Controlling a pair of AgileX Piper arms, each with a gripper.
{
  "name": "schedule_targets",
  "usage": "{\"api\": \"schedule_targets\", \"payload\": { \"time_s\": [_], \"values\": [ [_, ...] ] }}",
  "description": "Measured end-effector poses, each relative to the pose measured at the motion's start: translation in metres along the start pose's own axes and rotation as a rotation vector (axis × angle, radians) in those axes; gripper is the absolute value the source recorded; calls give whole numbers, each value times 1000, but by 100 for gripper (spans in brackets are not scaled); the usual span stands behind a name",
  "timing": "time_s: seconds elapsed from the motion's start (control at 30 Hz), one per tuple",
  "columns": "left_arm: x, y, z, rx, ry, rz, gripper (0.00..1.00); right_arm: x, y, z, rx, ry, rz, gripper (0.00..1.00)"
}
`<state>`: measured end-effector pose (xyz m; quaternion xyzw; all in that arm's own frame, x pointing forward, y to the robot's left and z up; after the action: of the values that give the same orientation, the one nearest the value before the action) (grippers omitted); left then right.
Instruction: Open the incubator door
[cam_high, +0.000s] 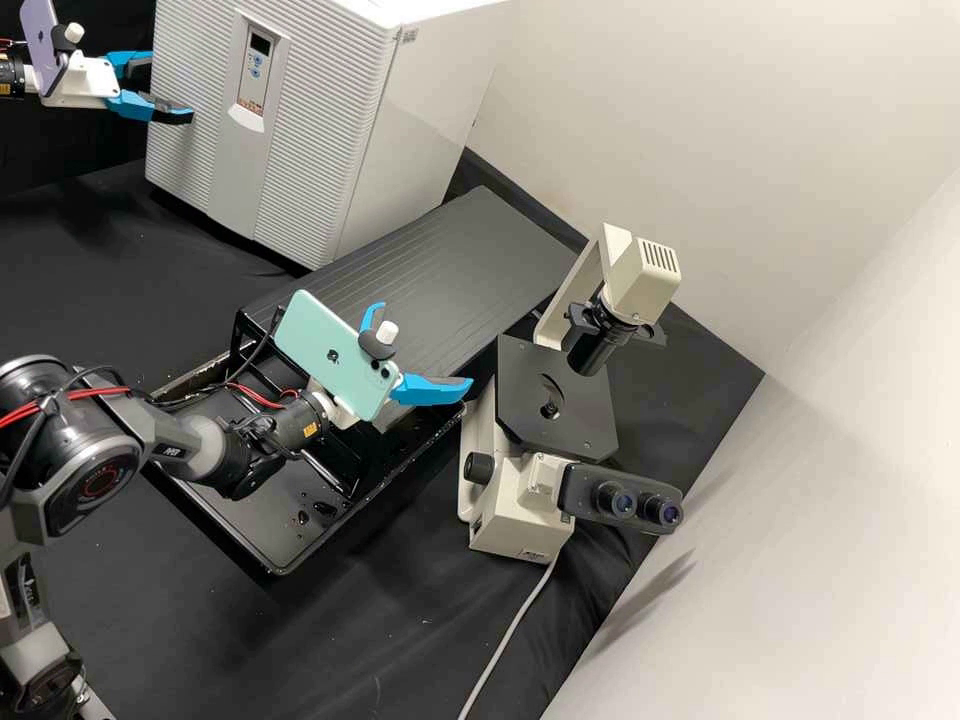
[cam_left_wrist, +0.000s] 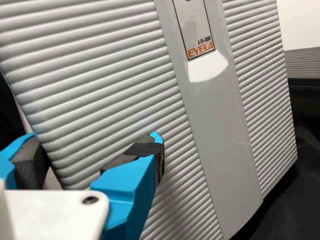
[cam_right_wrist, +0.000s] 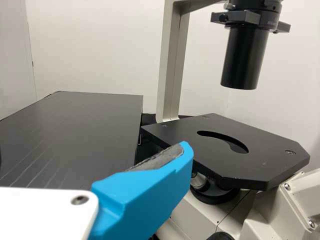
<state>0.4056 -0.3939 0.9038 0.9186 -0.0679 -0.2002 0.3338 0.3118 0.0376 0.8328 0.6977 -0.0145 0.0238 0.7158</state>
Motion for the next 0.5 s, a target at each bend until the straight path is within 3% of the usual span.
{"api": "schedule_targets", "payload": {
  "time_s": [0.5],
  "values": [
    [-20,6,18,17,8,-21,0,0,0,0,0,0,0,100]
  ]
}}
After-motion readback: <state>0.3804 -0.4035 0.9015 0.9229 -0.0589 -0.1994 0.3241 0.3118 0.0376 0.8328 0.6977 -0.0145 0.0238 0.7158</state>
